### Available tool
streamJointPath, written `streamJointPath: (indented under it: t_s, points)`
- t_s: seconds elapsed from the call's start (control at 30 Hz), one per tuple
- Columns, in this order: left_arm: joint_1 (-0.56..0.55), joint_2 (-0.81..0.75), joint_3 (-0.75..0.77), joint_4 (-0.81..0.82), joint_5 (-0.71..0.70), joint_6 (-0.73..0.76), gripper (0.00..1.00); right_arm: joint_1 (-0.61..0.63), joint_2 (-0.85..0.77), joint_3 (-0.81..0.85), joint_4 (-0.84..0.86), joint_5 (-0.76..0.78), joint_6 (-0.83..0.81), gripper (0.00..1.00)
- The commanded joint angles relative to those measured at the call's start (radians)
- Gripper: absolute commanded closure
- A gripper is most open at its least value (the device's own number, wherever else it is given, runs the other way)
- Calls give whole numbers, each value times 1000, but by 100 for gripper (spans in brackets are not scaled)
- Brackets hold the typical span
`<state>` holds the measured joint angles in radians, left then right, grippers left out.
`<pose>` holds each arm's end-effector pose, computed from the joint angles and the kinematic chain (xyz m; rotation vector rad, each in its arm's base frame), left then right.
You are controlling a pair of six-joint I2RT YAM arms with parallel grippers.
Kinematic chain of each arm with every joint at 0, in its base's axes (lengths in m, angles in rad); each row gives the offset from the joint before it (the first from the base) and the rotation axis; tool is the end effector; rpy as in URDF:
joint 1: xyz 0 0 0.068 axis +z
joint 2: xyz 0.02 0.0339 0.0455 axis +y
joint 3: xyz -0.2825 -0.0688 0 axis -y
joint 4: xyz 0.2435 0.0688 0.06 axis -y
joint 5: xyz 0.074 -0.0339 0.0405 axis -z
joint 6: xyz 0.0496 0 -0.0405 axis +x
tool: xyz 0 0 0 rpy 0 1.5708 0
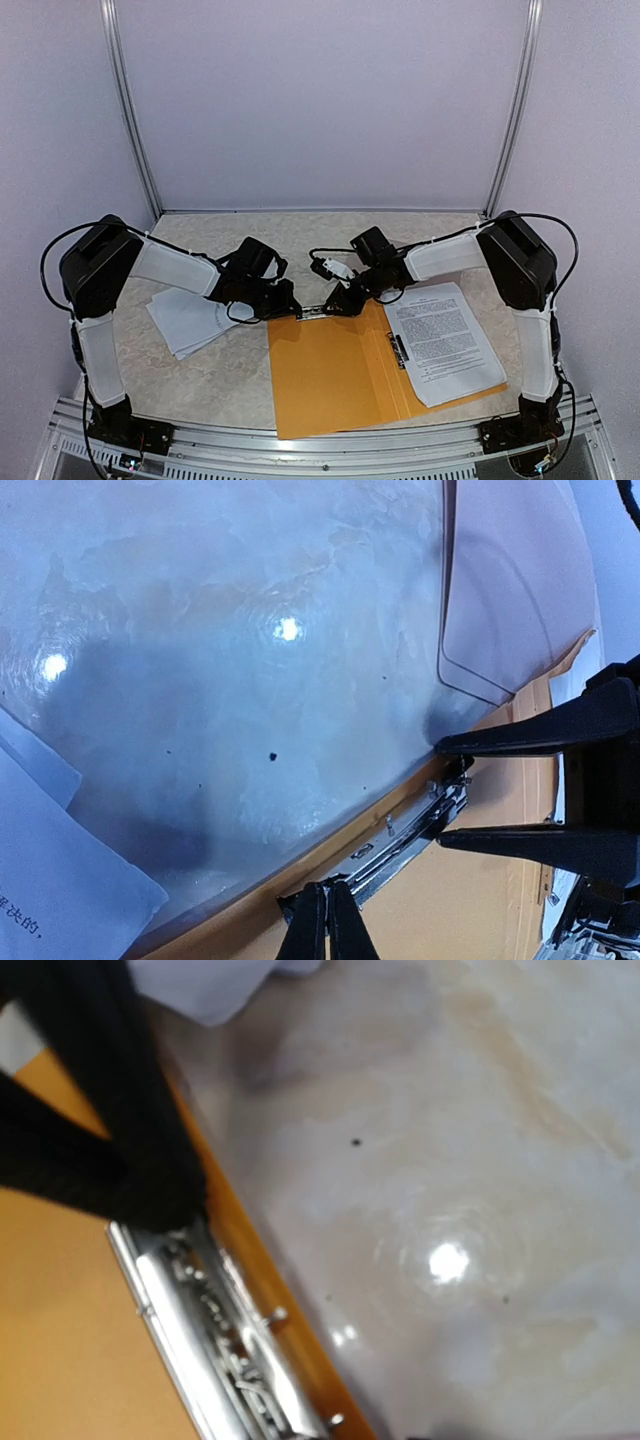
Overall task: Put the files into the folder
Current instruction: Open the spring clip on the folder with some files.
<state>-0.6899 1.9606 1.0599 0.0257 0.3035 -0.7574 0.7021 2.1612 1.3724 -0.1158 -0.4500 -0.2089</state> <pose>0.3017 -0.2682 0.1281 0.0576 2.6607 -0.9426 0.3409 0.3166 0.1244 -1.2767 2.1566 0.7655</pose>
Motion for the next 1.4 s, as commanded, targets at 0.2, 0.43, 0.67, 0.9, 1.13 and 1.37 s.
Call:
streamJointPath:
  t_s: [0.2, 0.43, 0.67, 0.9, 1.13, 1.37]
  points:
    - [-146, 44, -77, -257, 213, 12, 100, -5, 150, -13, -67, 285, 134, 100]
    - [-114, 29, -61, -278, 159, 37, 100, -6, 107, -52, -54, 231, 89, 100]
    - [-40, 24, 1, -347, 121, 156, 100, -6, 5, -76, -29, 133, 12, 76]
    - [-5, 41, 106, -438, 124, 364, 100, -6, -69, -72, -16, 67, -47, 45]
    - [24, 64, 152, -472, 133, 411, 100, -15, -107, -87, 18, 35, -57, 33]
    - [61, 68, 178, -459, 133, 435, 100, -18, -140, -121, 70, -97, -75, 27]
